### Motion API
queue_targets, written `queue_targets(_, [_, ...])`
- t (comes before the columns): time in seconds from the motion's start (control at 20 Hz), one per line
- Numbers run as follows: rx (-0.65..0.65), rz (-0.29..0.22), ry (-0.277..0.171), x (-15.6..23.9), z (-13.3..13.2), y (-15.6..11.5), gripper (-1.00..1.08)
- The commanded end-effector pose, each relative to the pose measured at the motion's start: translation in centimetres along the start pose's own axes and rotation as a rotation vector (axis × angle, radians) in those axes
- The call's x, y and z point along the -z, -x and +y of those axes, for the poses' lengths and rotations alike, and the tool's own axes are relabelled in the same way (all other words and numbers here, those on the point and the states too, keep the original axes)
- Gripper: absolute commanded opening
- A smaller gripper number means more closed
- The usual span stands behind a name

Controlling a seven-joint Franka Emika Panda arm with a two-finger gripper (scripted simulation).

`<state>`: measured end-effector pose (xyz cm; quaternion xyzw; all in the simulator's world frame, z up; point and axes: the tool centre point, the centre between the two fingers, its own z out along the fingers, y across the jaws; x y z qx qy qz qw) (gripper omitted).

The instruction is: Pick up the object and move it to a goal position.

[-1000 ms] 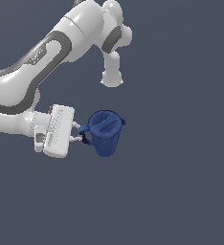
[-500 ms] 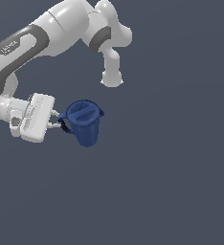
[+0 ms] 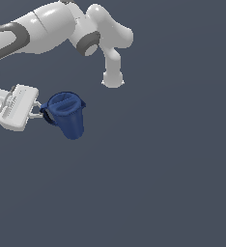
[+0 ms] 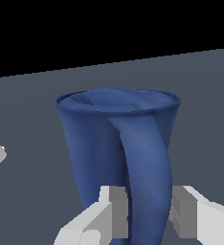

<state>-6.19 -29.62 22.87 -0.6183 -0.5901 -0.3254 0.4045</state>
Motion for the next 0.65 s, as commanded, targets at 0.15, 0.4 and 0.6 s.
queue_targets(0.15, [0.003, -0.001, -0.001, 2.3, -1.3, 0.8, -1.00])
queue_targets(0.4, [0.002, -0.002, -0.001, 3.2, -1.7, 1.2, -1.00])
queue_targets(0.6, [0.002, -0.002, -0.001, 3.3, -1.7, 1.2, -1.00])
